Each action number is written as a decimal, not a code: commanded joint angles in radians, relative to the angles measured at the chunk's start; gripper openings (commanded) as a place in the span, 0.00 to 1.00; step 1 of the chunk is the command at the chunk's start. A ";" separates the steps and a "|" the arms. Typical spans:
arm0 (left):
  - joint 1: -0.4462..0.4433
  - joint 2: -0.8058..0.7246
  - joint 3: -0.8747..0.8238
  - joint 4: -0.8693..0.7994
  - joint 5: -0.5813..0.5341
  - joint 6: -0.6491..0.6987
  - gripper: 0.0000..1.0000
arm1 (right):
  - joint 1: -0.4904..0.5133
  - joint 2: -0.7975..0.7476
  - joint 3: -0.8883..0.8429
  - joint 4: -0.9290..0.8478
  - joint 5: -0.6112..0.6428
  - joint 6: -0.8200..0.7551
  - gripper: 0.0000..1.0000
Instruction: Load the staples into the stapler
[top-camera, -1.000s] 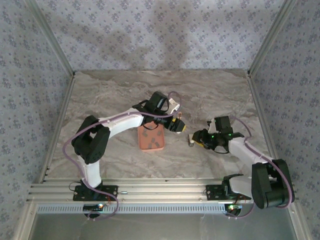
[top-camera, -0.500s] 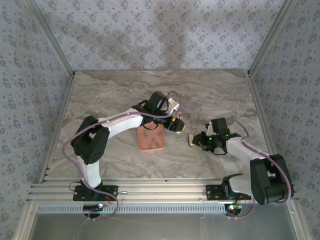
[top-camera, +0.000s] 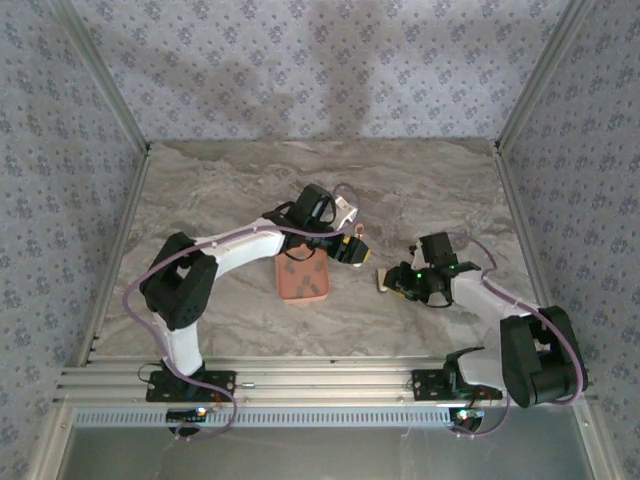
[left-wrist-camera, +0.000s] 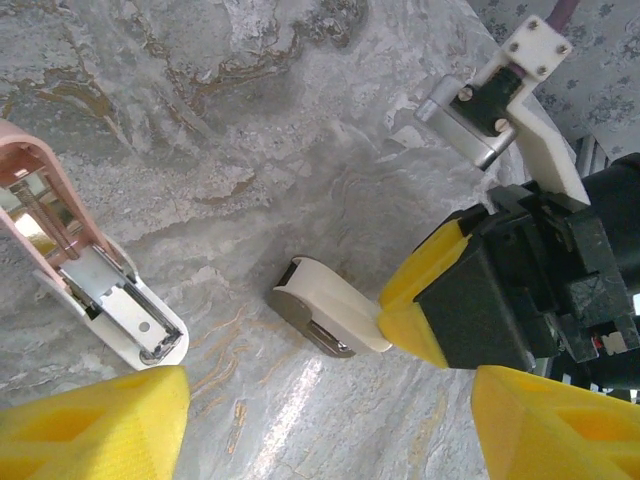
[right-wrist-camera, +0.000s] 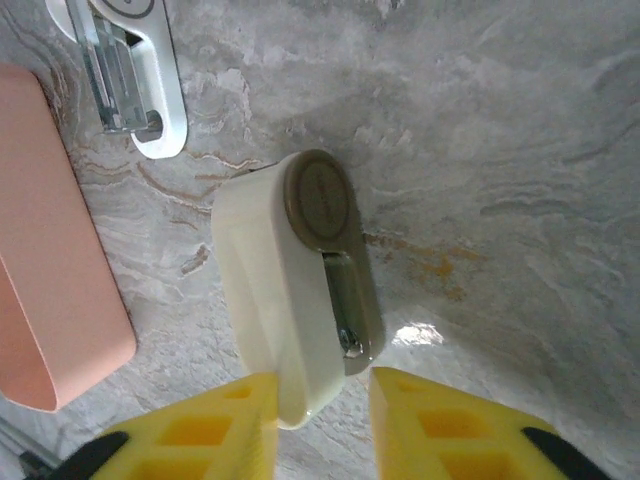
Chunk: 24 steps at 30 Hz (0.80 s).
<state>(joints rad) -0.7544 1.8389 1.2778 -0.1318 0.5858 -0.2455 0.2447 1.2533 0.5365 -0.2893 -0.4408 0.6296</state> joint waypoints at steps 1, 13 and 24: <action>0.009 -0.062 -0.028 0.044 -0.021 -0.017 0.75 | 0.011 -0.024 0.055 -0.128 0.085 -0.052 0.36; 0.049 -0.178 -0.125 0.024 -0.184 -0.021 0.77 | 0.171 0.026 0.293 -0.367 0.352 -0.121 0.49; 0.071 -0.227 -0.184 0.011 -0.237 -0.026 0.78 | 0.283 0.176 0.386 -0.424 0.479 -0.155 0.49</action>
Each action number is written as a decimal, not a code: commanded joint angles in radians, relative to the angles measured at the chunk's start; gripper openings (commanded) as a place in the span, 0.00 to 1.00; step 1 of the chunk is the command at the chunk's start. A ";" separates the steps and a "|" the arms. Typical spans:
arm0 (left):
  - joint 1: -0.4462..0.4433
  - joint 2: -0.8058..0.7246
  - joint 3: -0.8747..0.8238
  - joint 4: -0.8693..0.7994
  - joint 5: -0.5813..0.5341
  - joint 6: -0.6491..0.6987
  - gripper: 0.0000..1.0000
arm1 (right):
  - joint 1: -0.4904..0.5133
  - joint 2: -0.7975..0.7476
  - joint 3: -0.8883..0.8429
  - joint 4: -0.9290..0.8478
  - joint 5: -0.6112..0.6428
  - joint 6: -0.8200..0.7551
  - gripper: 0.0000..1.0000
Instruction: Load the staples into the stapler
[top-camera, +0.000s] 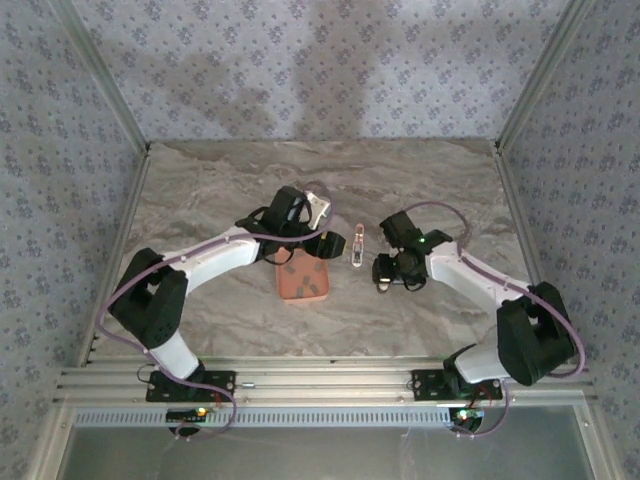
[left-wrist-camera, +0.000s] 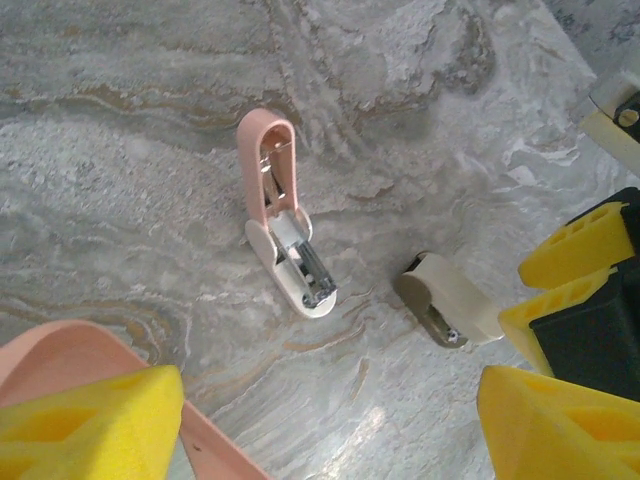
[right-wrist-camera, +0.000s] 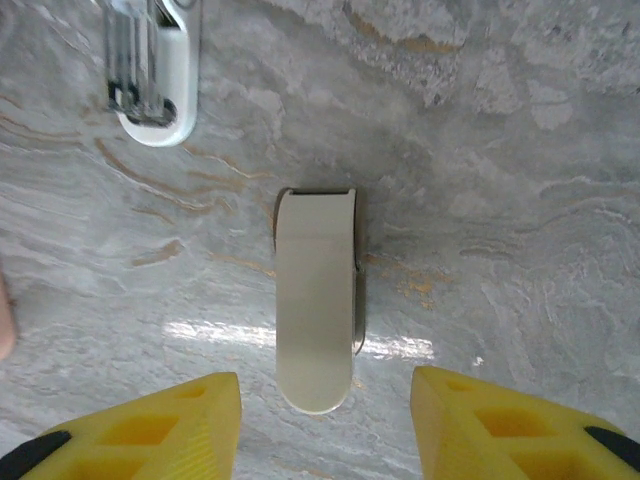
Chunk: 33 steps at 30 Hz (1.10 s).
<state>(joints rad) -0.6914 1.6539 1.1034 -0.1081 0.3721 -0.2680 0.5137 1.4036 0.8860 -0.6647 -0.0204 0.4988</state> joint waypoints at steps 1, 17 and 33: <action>0.007 -0.044 -0.013 -0.015 -0.028 -0.002 0.78 | 0.016 0.039 0.039 -0.045 0.058 -0.026 0.48; 0.029 -0.080 -0.057 -0.013 -0.039 -0.007 0.78 | 0.033 0.177 0.050 0.017 0.023 -0.053 0.31; 0.052 -0.175 -0.146 0.025 -0.102 -0.034 0.79 | -0.124 0.130 0.128 -0.036 0.052 -0.169 0.24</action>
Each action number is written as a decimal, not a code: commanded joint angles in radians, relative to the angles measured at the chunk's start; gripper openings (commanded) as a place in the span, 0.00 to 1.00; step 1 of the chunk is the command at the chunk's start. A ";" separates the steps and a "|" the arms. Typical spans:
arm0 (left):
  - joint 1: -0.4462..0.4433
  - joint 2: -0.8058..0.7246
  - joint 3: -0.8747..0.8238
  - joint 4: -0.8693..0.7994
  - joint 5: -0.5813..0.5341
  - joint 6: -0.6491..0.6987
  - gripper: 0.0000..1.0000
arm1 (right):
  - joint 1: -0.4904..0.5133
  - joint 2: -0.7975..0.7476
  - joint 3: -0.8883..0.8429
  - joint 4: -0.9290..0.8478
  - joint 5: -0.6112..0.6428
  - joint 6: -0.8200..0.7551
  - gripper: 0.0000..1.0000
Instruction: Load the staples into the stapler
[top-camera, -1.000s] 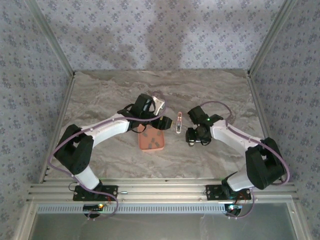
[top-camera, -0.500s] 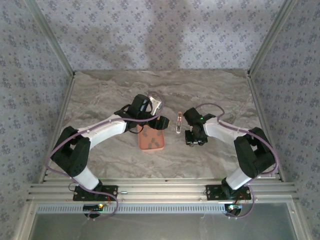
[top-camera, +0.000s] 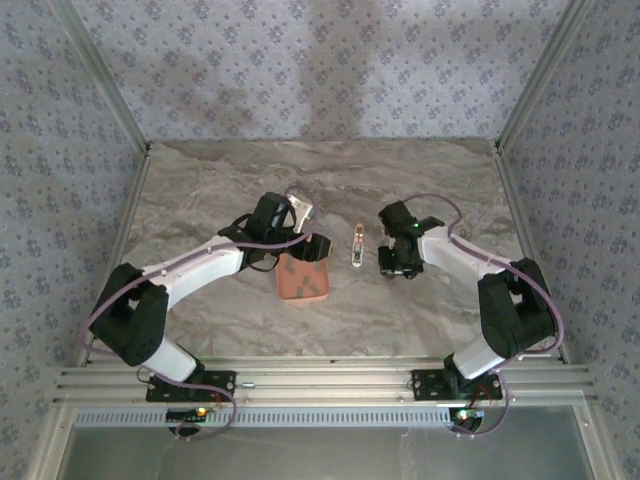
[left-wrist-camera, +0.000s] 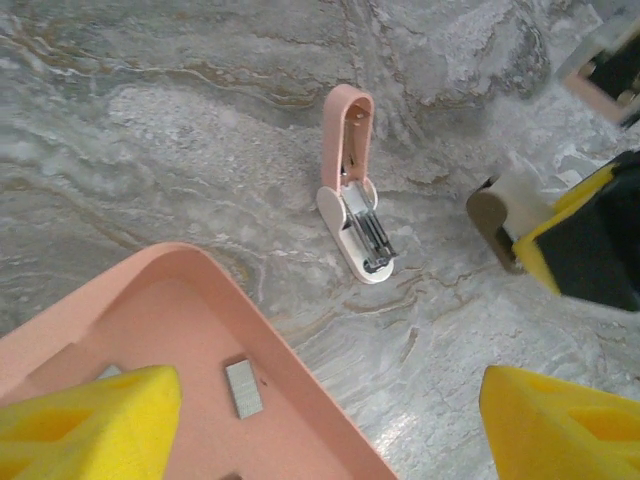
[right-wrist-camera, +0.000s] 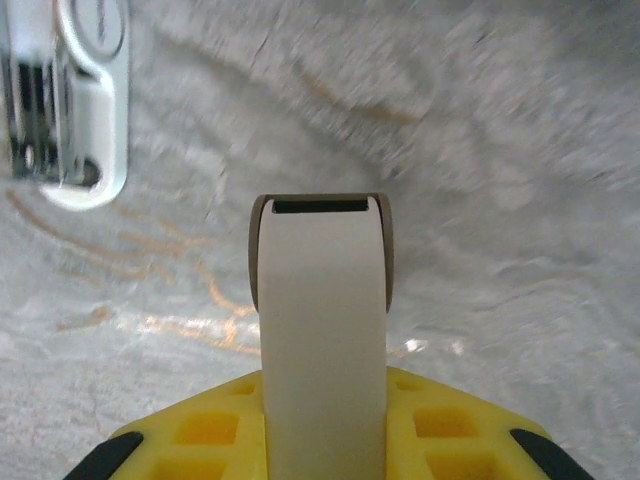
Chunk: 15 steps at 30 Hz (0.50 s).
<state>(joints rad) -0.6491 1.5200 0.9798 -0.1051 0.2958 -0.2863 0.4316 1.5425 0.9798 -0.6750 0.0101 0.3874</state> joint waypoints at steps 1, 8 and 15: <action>0.013 -0.045 -0.028 0.022 -0.030 -0.016 0.79 | -0.060 -0.006 0.038 -0.022 0.017 -0.068 0.24; 0.031 -0.058 -0.068 0.048 -0.035 -0.044 0.80 | -0.147 0.041 0.069 -0.006 -0.003 -0.132 0.24; 0.036 -0.070 -0.095 0.066 -0.046 -0.057 0.80 | -0.180 0.098 0.099 0.004 -0.019 -0.168 0.24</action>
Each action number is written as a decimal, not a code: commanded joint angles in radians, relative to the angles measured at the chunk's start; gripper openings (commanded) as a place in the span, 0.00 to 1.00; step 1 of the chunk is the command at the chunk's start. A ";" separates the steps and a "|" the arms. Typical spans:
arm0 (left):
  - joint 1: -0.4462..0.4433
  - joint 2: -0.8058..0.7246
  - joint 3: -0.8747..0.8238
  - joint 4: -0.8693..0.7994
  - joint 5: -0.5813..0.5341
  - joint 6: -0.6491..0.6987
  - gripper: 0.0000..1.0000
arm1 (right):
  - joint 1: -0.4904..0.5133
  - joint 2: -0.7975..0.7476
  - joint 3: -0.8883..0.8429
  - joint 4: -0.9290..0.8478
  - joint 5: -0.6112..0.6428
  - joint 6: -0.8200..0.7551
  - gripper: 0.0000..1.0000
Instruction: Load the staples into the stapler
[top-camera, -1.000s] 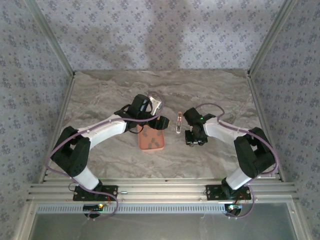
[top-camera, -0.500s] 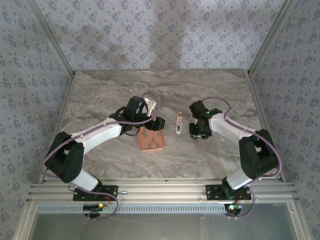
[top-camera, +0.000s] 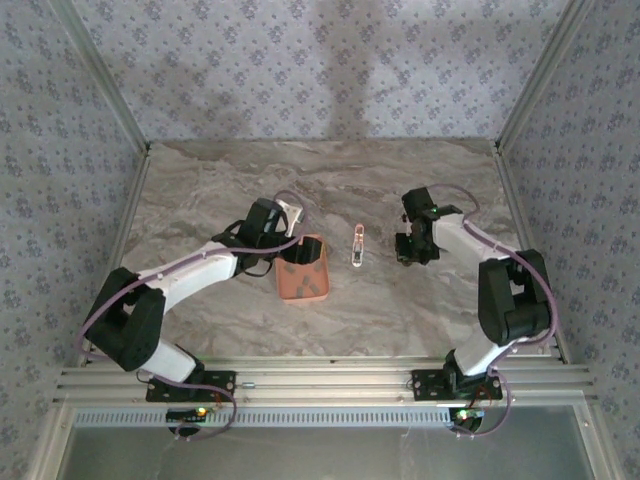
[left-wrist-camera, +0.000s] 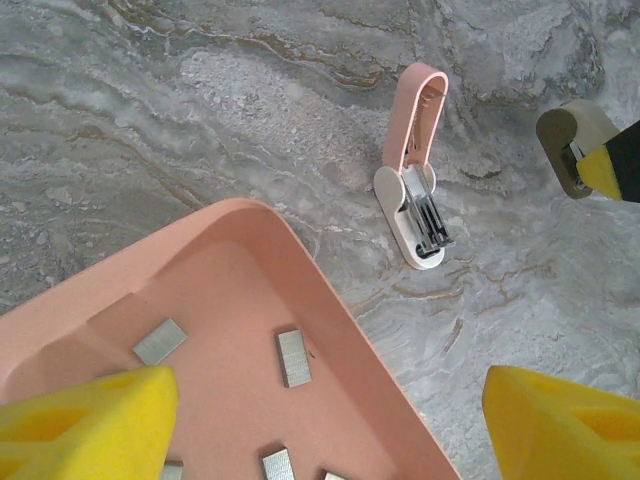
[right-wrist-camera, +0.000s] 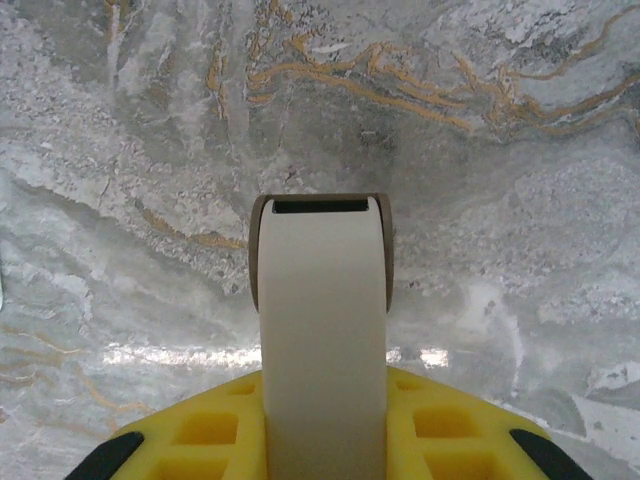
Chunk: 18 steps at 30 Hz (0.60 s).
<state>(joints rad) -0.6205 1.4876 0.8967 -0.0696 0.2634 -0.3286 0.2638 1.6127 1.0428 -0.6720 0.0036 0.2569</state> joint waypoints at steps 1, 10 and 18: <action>0.009 -0.040 -0.013 0.030 -0.015 -0.015 0.80 | -0.013 0.038 0.040 0.001 -0.013 -0.042 0.23; 0.026 -0.067 -0.039 0.022 -0.022 -0.018 0.80 | -0.015 0.074 0.029 0.010 -0.007 -0.041 0.27; 0.031 -0.085 -0.045 0.017 -0.019 -0.022 0.80 | -0.005 0.052 0.045 -0.004 0.010 -0.041 0.37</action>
<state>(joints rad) -0.5953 1.4429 0.8597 -0.0586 0.2459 -0.3424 0.2550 1.6749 1.0592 -0.6594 0.0048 0.2199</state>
